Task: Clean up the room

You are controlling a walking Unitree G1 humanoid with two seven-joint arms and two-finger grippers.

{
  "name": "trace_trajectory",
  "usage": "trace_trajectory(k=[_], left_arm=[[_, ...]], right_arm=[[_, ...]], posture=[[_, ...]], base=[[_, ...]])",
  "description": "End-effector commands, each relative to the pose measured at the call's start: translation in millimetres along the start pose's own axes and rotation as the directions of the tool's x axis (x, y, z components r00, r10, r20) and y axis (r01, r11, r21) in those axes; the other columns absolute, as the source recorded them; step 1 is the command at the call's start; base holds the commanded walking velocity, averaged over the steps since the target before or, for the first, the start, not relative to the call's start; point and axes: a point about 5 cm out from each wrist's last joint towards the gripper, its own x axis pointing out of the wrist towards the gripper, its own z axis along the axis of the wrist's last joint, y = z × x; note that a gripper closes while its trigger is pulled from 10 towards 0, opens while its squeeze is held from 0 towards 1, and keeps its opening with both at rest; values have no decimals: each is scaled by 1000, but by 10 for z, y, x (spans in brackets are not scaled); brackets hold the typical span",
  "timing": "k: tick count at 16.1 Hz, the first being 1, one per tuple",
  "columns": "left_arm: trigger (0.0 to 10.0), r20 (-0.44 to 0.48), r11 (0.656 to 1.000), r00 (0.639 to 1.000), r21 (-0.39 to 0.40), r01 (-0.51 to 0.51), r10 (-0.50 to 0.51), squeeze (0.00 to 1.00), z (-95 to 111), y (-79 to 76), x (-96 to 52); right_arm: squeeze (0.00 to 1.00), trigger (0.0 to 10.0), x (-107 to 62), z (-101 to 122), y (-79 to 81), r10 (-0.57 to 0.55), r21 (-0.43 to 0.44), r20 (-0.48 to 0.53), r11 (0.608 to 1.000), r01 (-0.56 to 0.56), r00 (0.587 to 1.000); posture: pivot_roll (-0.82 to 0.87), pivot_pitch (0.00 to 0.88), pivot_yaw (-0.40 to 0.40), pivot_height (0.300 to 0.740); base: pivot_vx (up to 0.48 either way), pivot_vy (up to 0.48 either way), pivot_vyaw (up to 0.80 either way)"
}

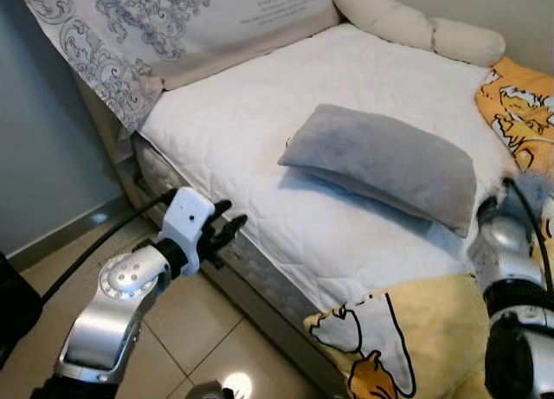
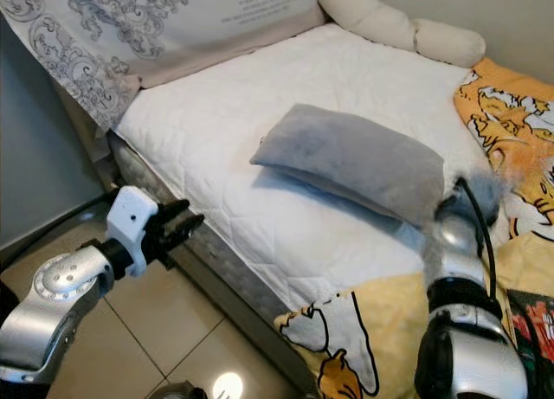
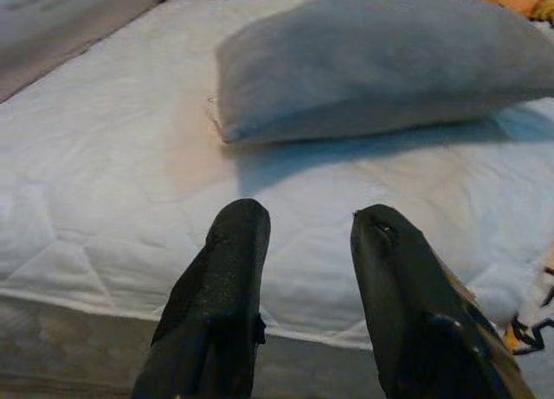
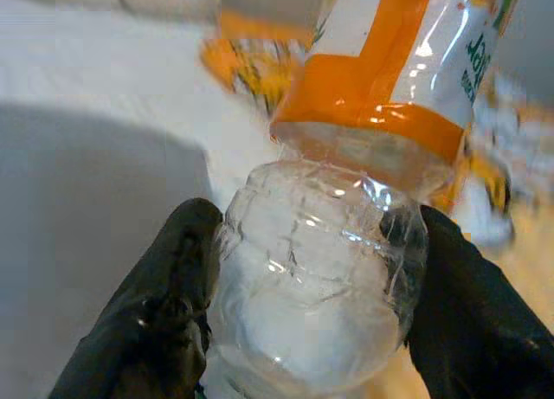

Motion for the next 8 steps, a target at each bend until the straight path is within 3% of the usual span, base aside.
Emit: trace_trajectory(k=[1, 2, 4, 5, 8], left_arm=[[10000, 25, 1000, 999, -8, -28, 28, 0, 31, -3, -30], [10000, 31, 998, 998, -22, -52, 53, 0, 26, -16, -51], [10000, 34, 996, 996, -35, -79, 81, 0, 19, -19, -78], [10000, 37, 993, 993, -42, -110, 112, 0, 11, -5, -109], [10000, 47, 986, 985, -29, -164, 165, 0, 27, 44, -111]], right_arm=[[0, 1098, -110, 98, 157, 80, -87, 124, 994, -69, 989], [0, 1098, -280, 223, 342, 191, -170, 264, 974, -150, 945], [0, 1294, -437, 292, 489, 284, -228, 349, 950, -213, 893], [0, 1922, -589, 341, 657, 376, -274, 401, 919, -282, 835], [0, 9490, -745, 382, 813, 453, -267, 441, 890, -369, 774]], posture=[[96, 0, -68, 740], [99, 0, -70, 740], [103, 0, -74, 740], [111, 0, -80, 740], [106, 0, -75, 740]], base=[[0, 0, 0], [0, 0, 0], [0, 0, 0], [0, 0, 0], [0, 0, 0]])
